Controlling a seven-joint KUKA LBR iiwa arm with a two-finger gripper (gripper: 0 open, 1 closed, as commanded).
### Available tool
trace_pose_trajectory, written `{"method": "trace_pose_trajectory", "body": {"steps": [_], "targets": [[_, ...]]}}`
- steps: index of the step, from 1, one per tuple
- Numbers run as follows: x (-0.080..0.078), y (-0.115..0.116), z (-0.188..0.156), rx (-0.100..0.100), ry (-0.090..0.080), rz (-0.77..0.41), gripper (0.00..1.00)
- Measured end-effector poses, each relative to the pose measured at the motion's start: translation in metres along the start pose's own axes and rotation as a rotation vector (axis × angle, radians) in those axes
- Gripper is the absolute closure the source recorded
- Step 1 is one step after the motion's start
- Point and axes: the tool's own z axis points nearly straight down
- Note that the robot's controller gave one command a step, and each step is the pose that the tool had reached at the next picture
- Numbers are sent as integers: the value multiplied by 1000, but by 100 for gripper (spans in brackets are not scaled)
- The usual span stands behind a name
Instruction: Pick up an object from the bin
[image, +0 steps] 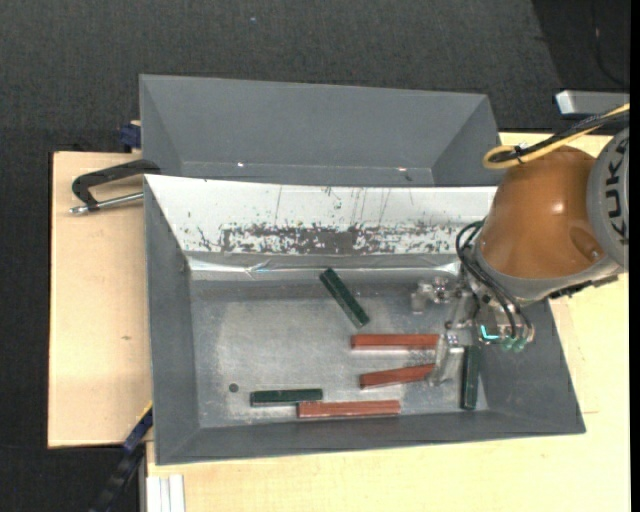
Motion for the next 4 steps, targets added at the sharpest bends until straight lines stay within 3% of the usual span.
{"method": "trace_pose_trajectory", "body": {"steps": [1,2,3,4], "targets": [[-2,0,-4,1,-8,-1,0],[-10,2,43,2,-13,-69,0],[-9,2,56,1,-10,-84,0],[-30,-13,16,0,-5,-84,0]]}}
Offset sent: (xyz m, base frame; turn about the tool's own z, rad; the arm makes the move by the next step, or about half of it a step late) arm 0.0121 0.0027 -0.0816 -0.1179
